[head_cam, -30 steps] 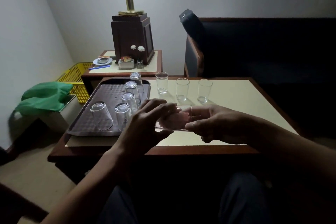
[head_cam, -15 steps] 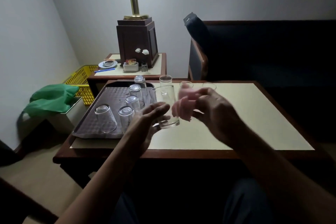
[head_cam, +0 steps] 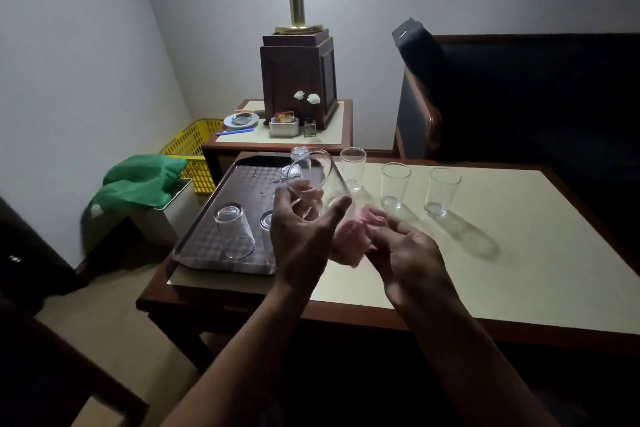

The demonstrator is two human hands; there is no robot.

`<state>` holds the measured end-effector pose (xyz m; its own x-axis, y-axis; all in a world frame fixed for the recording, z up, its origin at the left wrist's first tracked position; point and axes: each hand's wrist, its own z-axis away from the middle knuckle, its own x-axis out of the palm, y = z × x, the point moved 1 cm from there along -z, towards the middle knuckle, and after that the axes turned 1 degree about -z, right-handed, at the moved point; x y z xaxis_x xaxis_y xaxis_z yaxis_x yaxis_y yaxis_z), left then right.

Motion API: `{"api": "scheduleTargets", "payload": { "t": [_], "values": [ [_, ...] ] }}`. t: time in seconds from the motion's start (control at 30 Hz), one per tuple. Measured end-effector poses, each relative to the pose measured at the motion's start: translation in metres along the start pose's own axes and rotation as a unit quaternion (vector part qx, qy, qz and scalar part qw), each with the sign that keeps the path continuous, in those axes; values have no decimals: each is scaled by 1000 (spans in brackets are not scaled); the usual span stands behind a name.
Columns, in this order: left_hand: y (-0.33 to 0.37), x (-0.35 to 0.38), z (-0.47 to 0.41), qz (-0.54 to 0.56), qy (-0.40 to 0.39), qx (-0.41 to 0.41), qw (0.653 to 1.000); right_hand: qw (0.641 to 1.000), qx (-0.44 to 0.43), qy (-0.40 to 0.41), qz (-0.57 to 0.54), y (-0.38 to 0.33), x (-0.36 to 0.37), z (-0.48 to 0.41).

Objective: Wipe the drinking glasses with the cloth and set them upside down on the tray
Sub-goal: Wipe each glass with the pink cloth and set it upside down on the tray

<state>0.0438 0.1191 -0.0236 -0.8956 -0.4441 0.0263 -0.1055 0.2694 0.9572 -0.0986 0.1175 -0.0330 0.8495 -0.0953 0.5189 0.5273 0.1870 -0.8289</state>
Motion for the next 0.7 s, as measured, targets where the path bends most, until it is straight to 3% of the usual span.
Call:
{"api": "scheduleTargets", "payload": {
  "t": [0.17,0.3,0.47,0.7],
  "values": [
    [15,-45,-57,-121,-13,39,992,999,-38,-2,28,-18,-10,-26],
    [27,-87,-127,-229,-46,6,972,992,-67,31,104,-21,-12,-52],
    [25,-128,-192,-435,-89,-11,896,983,-89,58,149,-11,-18,-81],
    [-24,-135,-238,-567,-175,-53,803,980,-94,40,173,14,-25,-96]
  ]
}}
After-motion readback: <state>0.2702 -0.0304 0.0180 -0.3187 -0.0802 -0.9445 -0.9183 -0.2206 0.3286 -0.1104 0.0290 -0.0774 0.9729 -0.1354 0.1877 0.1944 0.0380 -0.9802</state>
